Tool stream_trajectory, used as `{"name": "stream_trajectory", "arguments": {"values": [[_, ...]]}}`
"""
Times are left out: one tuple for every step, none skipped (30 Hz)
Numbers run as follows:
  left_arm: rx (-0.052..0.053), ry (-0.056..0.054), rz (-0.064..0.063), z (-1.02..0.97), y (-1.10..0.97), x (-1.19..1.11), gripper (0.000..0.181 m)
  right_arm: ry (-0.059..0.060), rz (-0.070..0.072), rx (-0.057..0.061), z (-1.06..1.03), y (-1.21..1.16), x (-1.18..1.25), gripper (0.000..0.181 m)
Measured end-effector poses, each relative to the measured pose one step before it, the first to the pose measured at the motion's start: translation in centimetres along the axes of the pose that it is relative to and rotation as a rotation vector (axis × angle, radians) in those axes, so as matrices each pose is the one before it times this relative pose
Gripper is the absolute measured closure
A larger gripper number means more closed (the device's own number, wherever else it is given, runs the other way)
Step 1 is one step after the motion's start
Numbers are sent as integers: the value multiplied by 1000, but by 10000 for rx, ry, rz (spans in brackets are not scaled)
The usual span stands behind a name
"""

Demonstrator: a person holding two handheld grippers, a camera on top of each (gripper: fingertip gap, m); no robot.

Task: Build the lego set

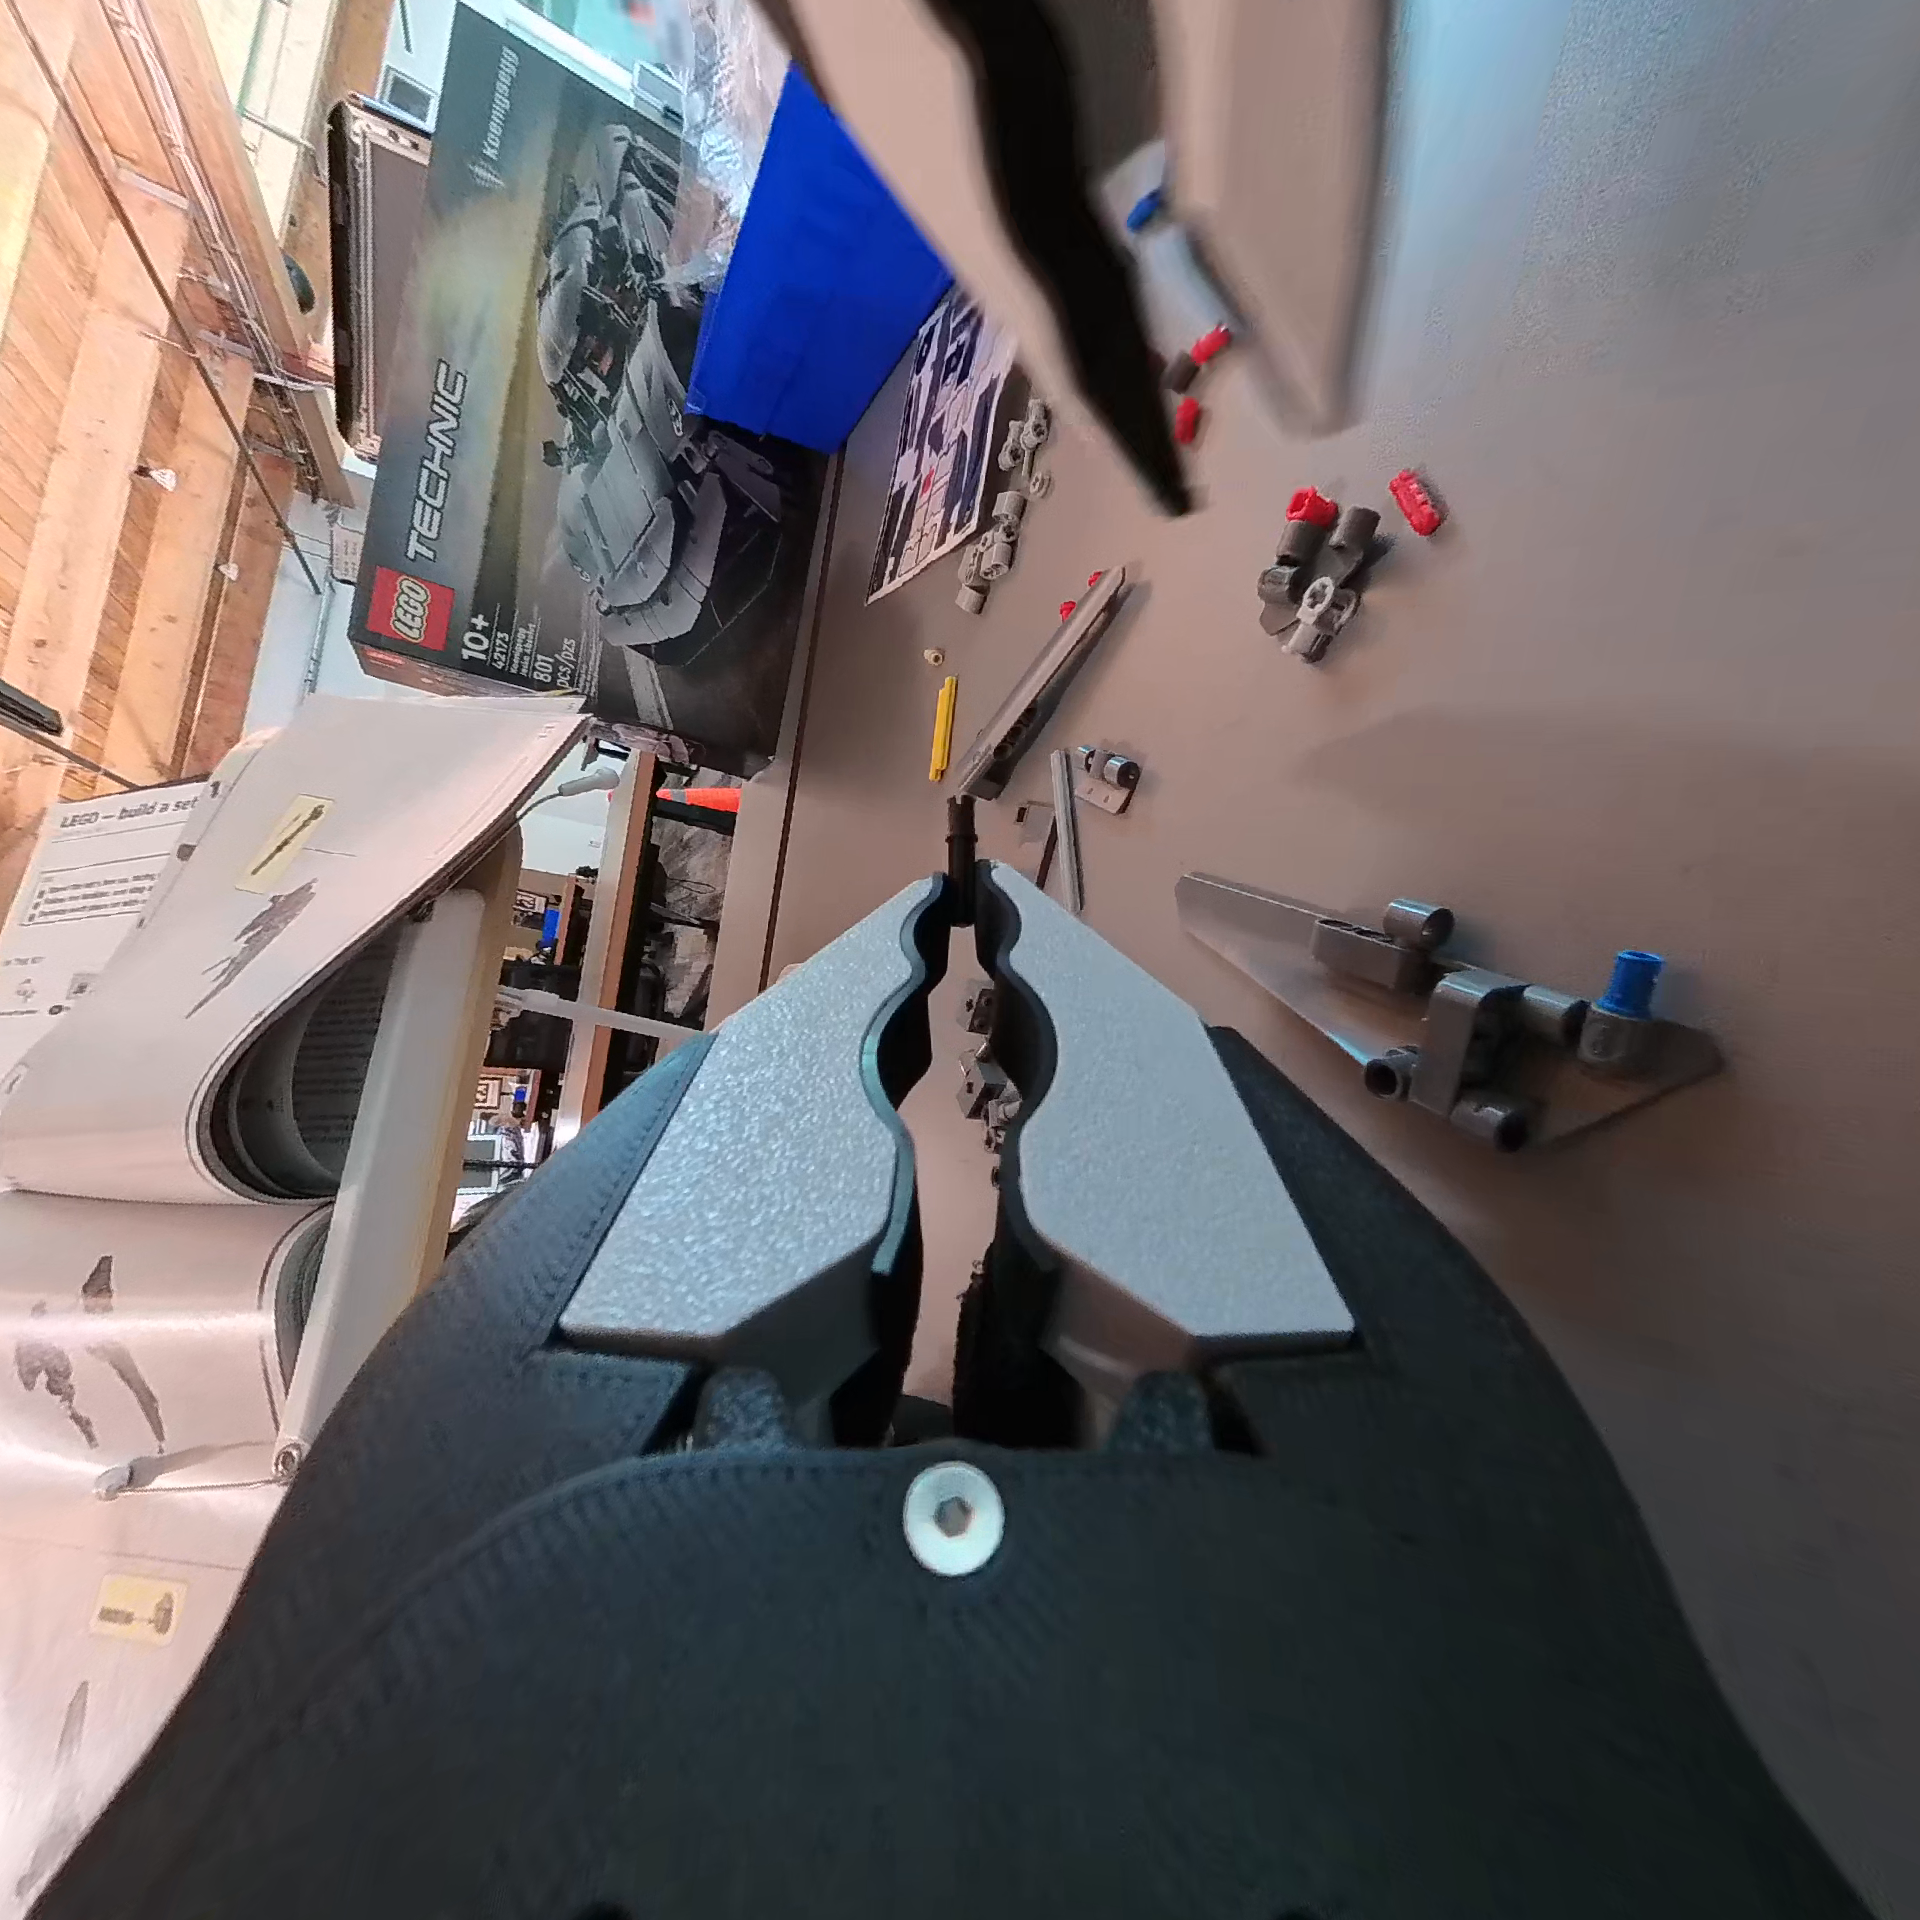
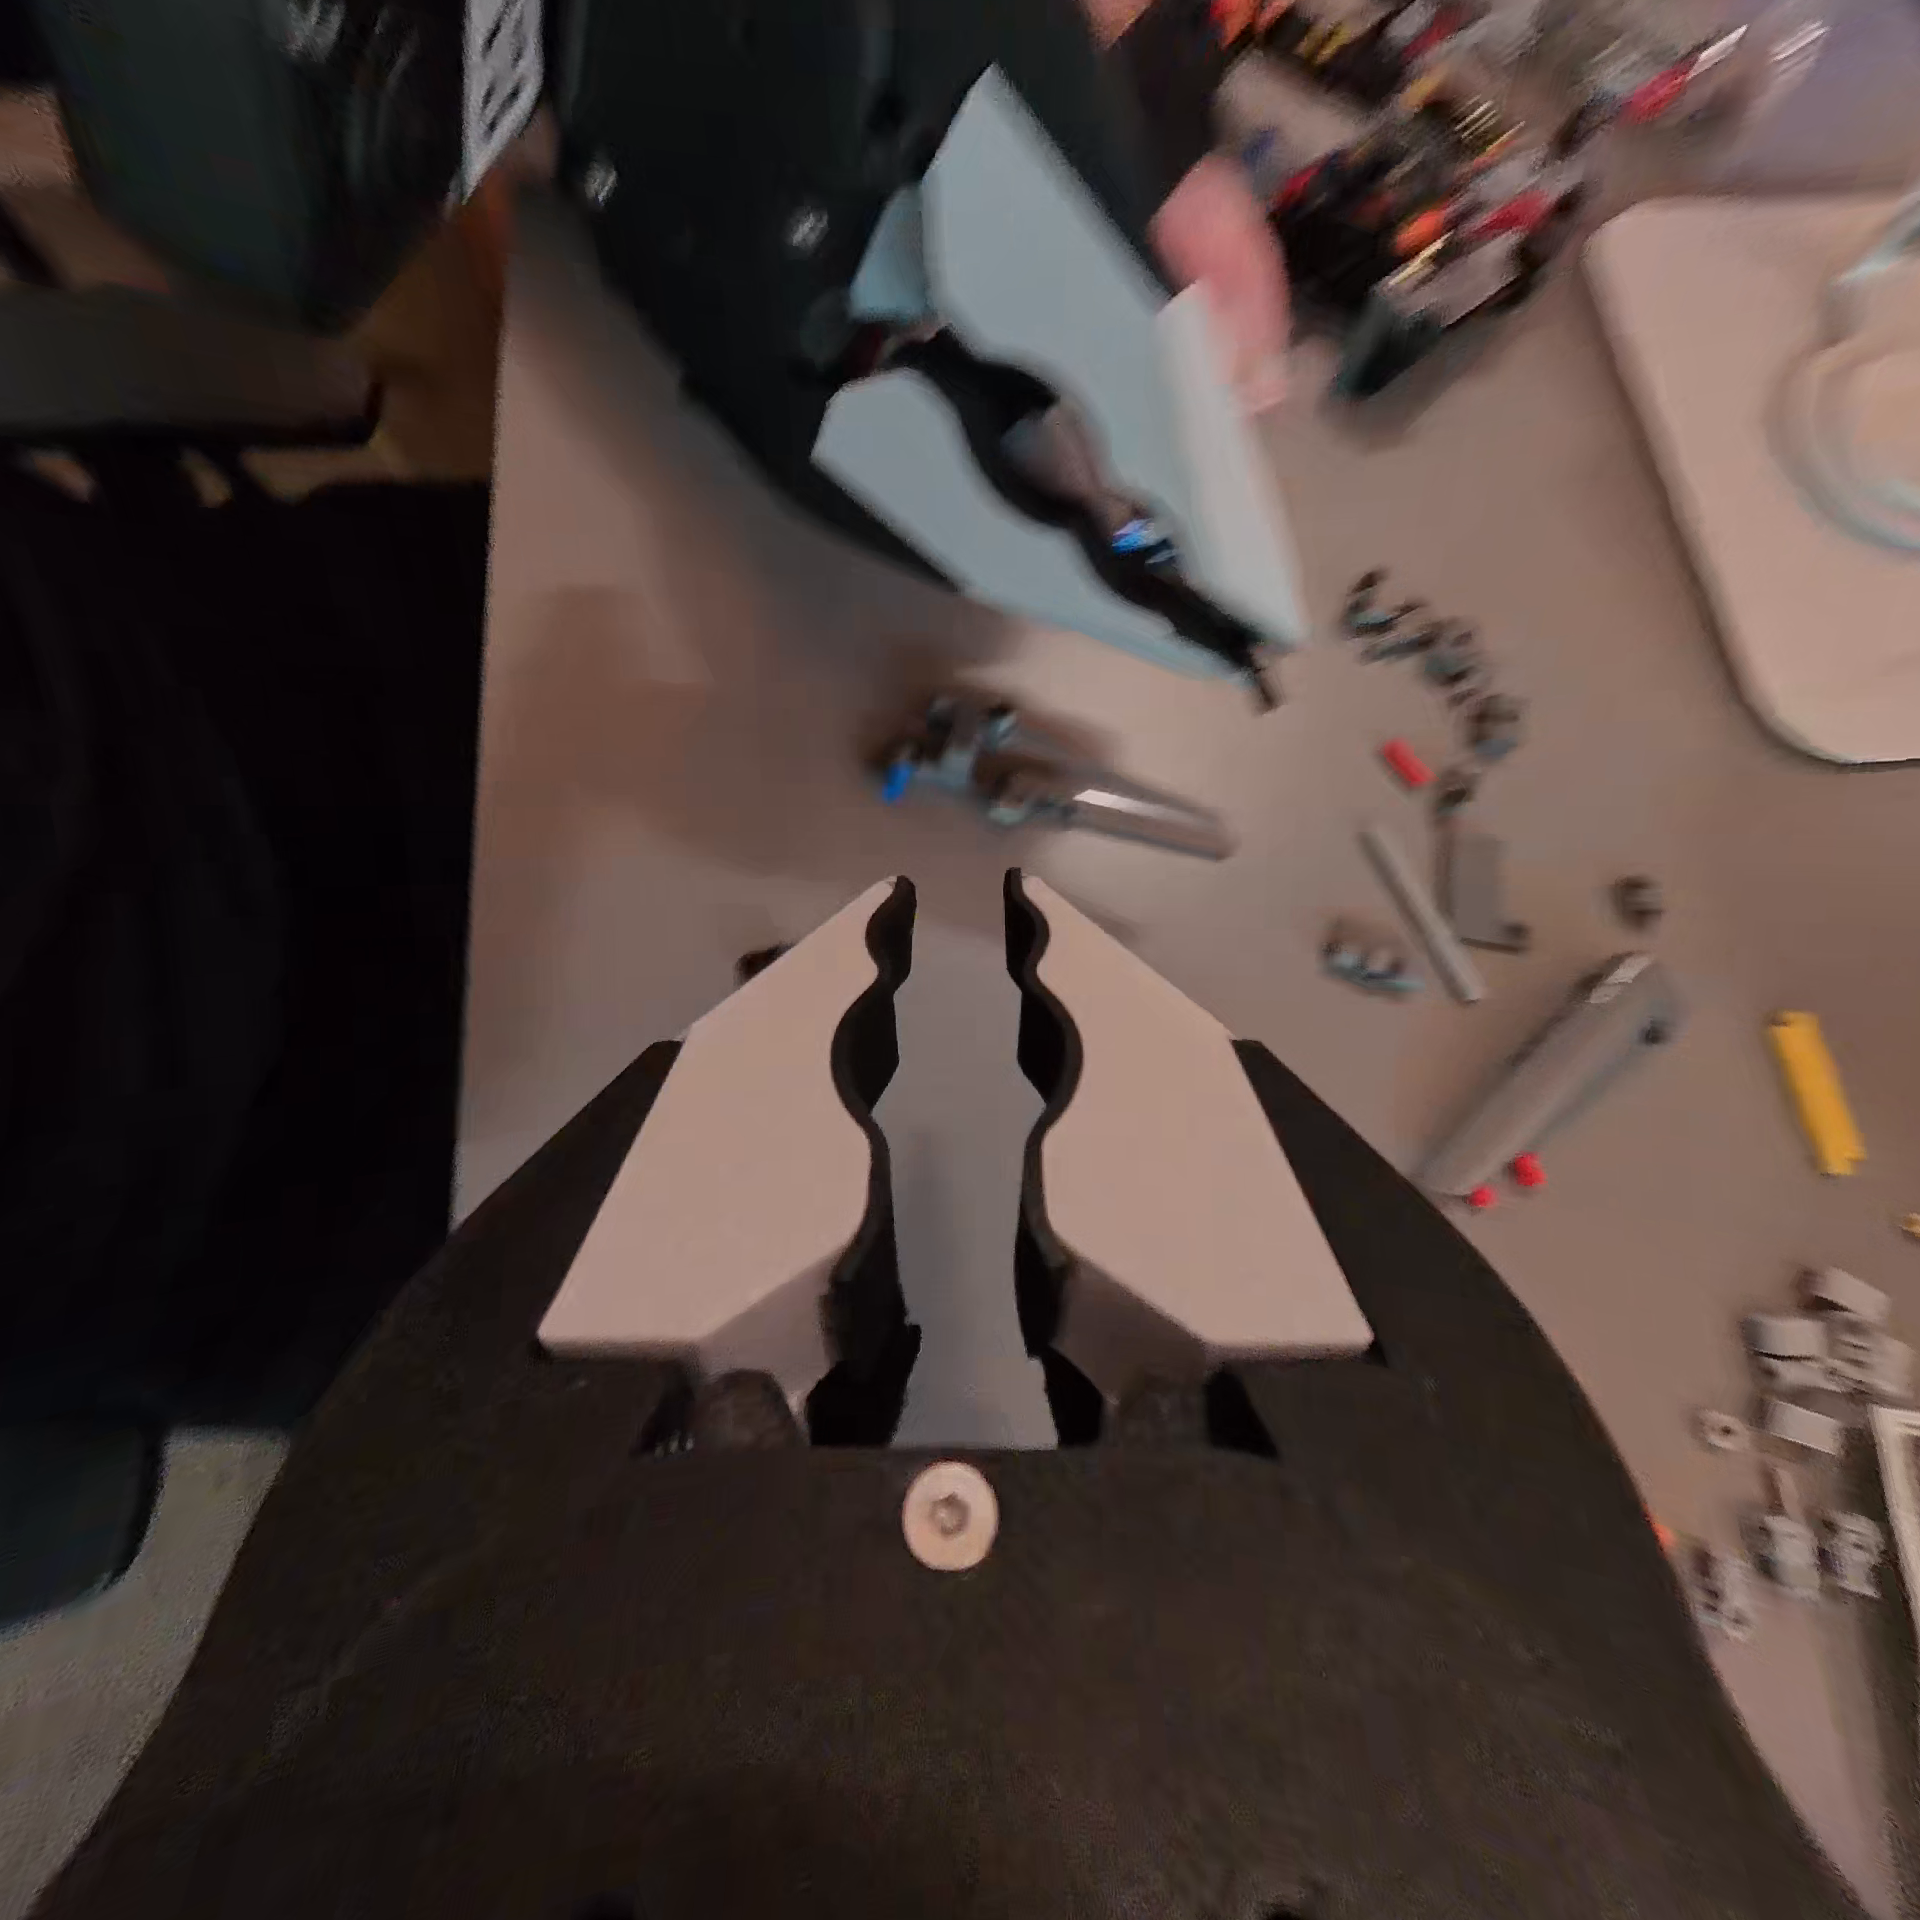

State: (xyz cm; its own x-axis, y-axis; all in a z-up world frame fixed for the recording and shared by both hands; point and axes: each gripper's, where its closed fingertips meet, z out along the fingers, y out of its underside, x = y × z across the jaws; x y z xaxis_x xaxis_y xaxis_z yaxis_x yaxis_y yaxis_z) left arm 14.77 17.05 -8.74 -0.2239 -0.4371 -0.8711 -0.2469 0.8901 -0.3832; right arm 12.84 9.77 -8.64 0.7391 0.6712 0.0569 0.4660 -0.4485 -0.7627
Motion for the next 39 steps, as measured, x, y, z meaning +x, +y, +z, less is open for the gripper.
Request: {"name": "stream_trajectory", "arguments": {"values": [[2, -27, -4, -25, 0, -61, 180, 408, 102, 397, -335, -660, 1034, 166], [3, -20, -1, -29, -14, -58, 180, 382, 64, 333, -260, -547, 990, 166], [-5, -4, 1, -23, -12, -25, 180, 429, -7, 291, -199, -472, 1004, 166], [-9, 2, 17, -14, 10, 6, 180, 391, -50, 227, -111, -359, 902, 166], [-7, -1, 23, 1, 4, 17, 180, 243, -63, 192, -13, -286, 614, 166], [-14, 8, 18, -2, 22, 28, 180, 107, -60, 204, 59, -299, 316, 166], [-9, 5, 14, 12, 22, 22, 180, 3, -25, 140, 108, -191, 84, 166], [-2, 7, 9, 3, 16, 9, 180, -86, -6, 17, 168, 0, -87, 166], [-2, 4, 0, -10, 15, 3, 180, -73, -60, -35, 165, 90, -141, 165], [-1, -2, -4, -12, 24, -28, 180, -16, -129, -33, 126, 94, -148, 165], [-2, -4, -11, -16, 21, -35, 180, -90, -140, -77, 83, 168, -306, 165], [0, 1, -15, -5, 16, -27, 180, -127, -96, -143, 70, 269, -354, 165], [0, 1, -13, -16, 9, -22, 180, -80, -72, -173, 32, 321, -286, 165], [6, 0, -1, -8, -10, -6, 180, -119, -82, -175, 4, 352, -379, 165], [-4, 2, 6, 7, -11, 14, 180, -174, -77, -171, -13, 364, -485, 165], [0, 7, 7, 13, -13, 29, 180, -126, -62, -140, -21, 328, -443, 165], [1, 14, 5, 18, -1, 44, 180, -80, -53, -118, -24, 309, -396, 165], [-1, 10, 6, 25, -10, 40, 180, -134, -66, -128, -5, 339, -475, 164], [-9, 2, 9, 33, 11, 29, 180, -141, -71, -118, 0, 348, -505, 164], [-7, 1, 5, 18, 4, 15, 180, -120, -44, -89, 9, 301, -463, 163], [-7, -1, -3, 17, 8, 5, 180, -168, -18, -85, 15, 299, -526, 161], [-8, -13, 1, 12, -2, -20, 180, -186, -17, -92, 10, 292, -585, 161], [-10, -18, 3, 5, 15, -21, 180, -124, -8, -100, 21, 278, -522, 160], [-12, -9, 0, 0, 5, -11, 180, -110, -10, -122, 26, 302, -531, 159], [-2, -4, -2, -6, -10, -8, 180, -122, -49, -123, 52, 283, -589, 158], [2, 0, 7, -1, -35, 21, 180, -59, -81, -80, 84, 178, -509, 158], [-1, -5, 20, 2, -18, 9, 180, -53, -71, -40, 109, 110, -507, 158], [0, 3, 12, 2, -19, 27, 180, -109, -47, -51, 157, 111, -538, 158], [3, 10, -3, 14, -3, 23, 180, -56, -66, -63, 189, 122, -437, 159], [-6, 8, -6, 19, 16, 16, 180, 21, -73, -72, 203, 123, -272, 161], [-10, 4, 0, 20, 25, 15, 180, -38, -41, -100, 227, 158, -303, 162], [-6, 3, 1, 19, 16, 4, 180, -99, -26, -122, 242, 180, -341, 163], [-4, 3, -1, 2, 18, 10, 180, -59, -27, -101, 226, 151, -216, 163], [4, -3, 2, -8, -12, 1, 180, -32, -15, -51, 218, 89, -148, 164], [-1, -4, 0, -16, -4, -21, 180, -41, 9, -21, 206, 50, -112, 164], [7, -8, -2, -22, -20, -18, 180, -46, -1, -18, 204, 49, -118, 164], [5, -7, -4, -12, -12, -22, 180, -23, -23, -17, 202, 64, -73, 164], [5, -8, -1, -20, -1, -28, 180, 10, -8, -3, 192, 28, -4, 164], [1, -2, -4, -15, -7, -16, 180, 1, 8, 0, 180, 17, 16, 164]]}}
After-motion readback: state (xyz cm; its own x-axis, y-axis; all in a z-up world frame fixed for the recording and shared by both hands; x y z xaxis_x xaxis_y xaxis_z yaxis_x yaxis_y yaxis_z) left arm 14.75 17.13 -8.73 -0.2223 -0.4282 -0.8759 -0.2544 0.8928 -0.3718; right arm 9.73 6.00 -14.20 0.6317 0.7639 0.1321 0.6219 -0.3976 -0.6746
